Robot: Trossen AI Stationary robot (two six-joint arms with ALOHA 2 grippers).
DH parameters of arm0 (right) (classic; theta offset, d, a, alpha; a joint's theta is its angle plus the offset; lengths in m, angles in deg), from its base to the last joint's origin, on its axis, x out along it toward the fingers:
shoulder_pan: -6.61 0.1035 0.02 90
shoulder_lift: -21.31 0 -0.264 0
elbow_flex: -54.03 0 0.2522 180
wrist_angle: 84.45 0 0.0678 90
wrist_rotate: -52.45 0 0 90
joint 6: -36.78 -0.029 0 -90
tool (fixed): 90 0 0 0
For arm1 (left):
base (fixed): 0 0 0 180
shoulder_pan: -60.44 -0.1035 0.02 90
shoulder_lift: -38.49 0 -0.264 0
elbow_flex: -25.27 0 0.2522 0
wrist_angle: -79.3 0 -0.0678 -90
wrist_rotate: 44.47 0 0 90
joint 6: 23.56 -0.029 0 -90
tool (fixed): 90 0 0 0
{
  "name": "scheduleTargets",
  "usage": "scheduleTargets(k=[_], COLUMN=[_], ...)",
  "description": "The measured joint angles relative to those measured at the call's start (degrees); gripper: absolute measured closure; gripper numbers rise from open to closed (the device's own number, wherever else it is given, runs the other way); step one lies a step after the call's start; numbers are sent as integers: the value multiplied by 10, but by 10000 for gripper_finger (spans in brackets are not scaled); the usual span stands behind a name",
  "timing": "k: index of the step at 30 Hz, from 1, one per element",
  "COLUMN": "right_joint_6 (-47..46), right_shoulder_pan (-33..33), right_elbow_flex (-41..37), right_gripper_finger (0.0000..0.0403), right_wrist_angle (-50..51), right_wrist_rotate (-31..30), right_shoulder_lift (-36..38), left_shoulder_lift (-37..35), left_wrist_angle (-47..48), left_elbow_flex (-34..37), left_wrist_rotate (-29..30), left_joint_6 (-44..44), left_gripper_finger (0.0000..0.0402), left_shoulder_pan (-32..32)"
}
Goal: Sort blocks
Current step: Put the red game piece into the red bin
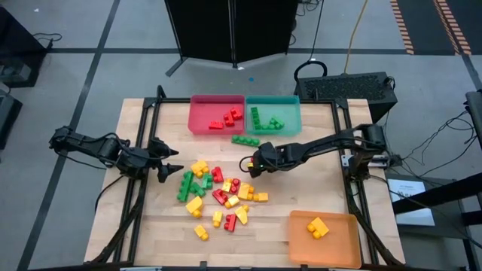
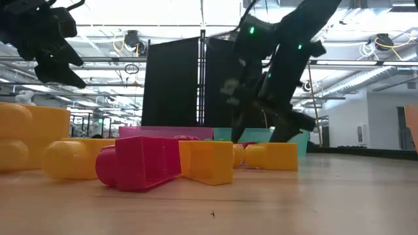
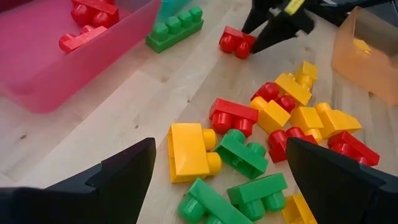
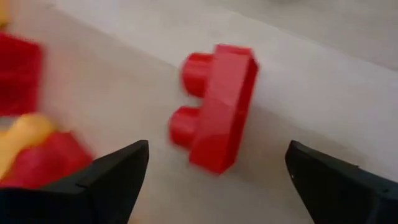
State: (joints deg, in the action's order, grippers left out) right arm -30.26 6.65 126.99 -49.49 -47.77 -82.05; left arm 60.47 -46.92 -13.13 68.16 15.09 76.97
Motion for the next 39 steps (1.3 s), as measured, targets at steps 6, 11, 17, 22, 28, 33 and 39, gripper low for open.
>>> scheduleTargets(k=[6, 11, 17, 22, 28, 33, 39], right_joint_6=[-2, 18, 9, -2, -26, -23, -15], right_shoulder_pan=[-8, -23, -39, -42, -42, -34, -31], right_elbow_flex=[2, 11, 16, 17, 17, 15, 14], right_gripper_finger=[21, 21, 25, 25, 54, 139, 239], right_wrist_angle=[-33, -32, -23, -20, -11, 0, -7], right_wrist_rotate=[-2, -11, -2, 23, 26, 11, 25], right_shoulder_lift=[-23, -27, -41, -59, -62, -63, -63], left_shoulder_lift=[0, 0, 0, 0, 0, 0, 0], left_wrist_angle=[0, 0, 0, 0, 0, 0, 0], left_elbow_flex=[0, 0, 0, 0, 0, 0, 0], left_wrist_rotate=[0, 1, 2, 3, 4, 4, 4], left_joint_6=[0, 0, 0, 0, 0, 0, 0], left_gripper_finger=[40, 40, 40, 40, 40, 40, 40], left_shoulder_pan=[0, 0, 0, 0, 0, 0, 0])
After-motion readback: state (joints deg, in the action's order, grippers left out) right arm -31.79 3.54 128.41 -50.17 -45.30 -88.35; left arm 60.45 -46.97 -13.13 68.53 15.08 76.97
